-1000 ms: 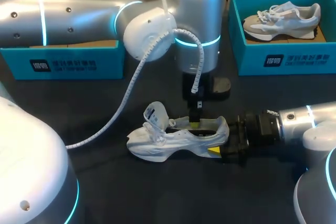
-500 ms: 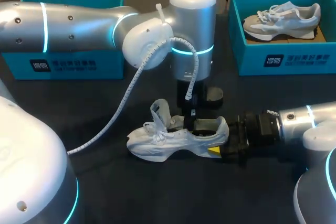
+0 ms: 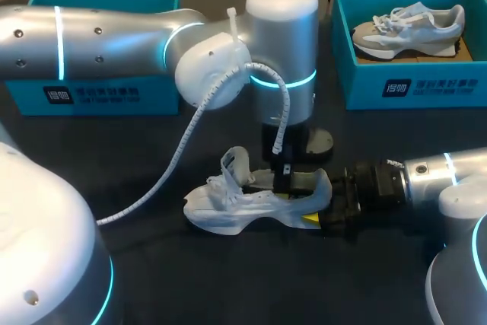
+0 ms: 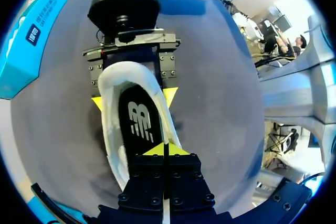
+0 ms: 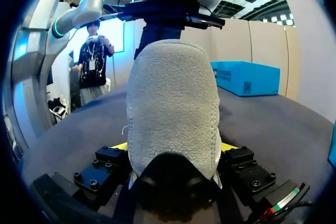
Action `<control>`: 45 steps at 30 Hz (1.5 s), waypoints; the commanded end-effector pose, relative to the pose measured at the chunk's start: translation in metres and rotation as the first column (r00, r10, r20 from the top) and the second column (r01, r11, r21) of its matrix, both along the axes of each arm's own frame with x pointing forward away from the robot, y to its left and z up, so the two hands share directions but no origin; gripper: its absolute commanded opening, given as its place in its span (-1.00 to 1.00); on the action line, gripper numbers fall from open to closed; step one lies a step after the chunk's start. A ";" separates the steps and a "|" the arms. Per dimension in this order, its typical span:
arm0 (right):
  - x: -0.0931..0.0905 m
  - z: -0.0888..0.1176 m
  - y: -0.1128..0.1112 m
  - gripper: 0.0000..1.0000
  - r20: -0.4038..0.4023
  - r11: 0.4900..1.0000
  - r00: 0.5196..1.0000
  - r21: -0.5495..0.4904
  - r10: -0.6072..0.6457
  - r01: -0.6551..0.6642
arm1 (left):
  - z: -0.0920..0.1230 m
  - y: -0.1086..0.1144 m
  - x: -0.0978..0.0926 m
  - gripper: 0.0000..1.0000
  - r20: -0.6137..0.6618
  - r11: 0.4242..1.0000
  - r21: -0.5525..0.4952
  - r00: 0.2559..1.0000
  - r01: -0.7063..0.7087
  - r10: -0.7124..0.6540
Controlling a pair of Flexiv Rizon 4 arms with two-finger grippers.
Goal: Take the shoe out of the shoebox, open the shoe tongue, remove and reinsert the insole, then place the shoe into the shoebox
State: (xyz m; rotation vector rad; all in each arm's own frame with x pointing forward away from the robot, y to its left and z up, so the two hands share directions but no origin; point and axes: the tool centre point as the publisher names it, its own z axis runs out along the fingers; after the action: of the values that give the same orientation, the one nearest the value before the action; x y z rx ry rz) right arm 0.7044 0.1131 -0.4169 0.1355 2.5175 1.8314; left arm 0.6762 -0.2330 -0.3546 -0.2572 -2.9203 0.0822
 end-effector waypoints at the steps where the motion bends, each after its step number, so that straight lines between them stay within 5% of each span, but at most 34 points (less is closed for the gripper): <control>1: 0.000 0.000 0.002 -1.00 0.001 1.000 1.000 -0.003 -0.001 0.001 | -0.011 -0.007 0.002 -1.00 -0.001 1.000 0.026 1.000 -0.001 0.001; 7: 0.000 0.000 0.002 -1.00 0.001 1.000 1.000 -0.003 -0.001 0.001 | -0.023 -0.006 0.015 -1.00 -0.025 0.998 0.057 0.999 -0.037 0.038; 19: 0.000 0.000 0.002 -1.00 0.001 1.000 1.000 -0.003 -0.001 0.001 | -0.032 0.036 0.001 -1.00 -0.071 0.997 0.067 0.997 -0.026 0.031; 26: 0.000 0.000 0.002 -1.00 0.001 1.000 1.000 -0.003 -0.001 0.001 | -0.033 0.042 -0.003 -1.00 -0.086 0.999 0.046 0.996 -0.026 0.030; 28: 0.000 0.000 0.002 -1.00 0.001 1.000 1.000 -0.003 -0.001 0.001 | -0.033 0.041 -0.003 -0.45 -0.087 0.999 0.038 0.996 -0.031 0.034; 31: 0.000 0.000 0.002 -1.00 0.001 1.000 1.000 -0.003 -0.001 0.001 | -0.033 0.039 -0.003 -0.22 -0.079 0.999 0.023 0.996 -0.035 0.037; 45: 0.000 0.000 0.002 -1.00 0.001 1.000 1.000 -0.003 -0.001 0.001 | -0.052 0.014 -0.001 -0.14 0.111 0.998 -0.020 0.992 -0.061 0.063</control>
State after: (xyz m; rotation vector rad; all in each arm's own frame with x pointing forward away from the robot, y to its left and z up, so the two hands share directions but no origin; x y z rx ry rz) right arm 0.7032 0.1126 -0.4180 0.1341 2.5183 1.8305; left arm 0.6811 -0.2146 -0.4018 -0.1856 -3.0049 0.1081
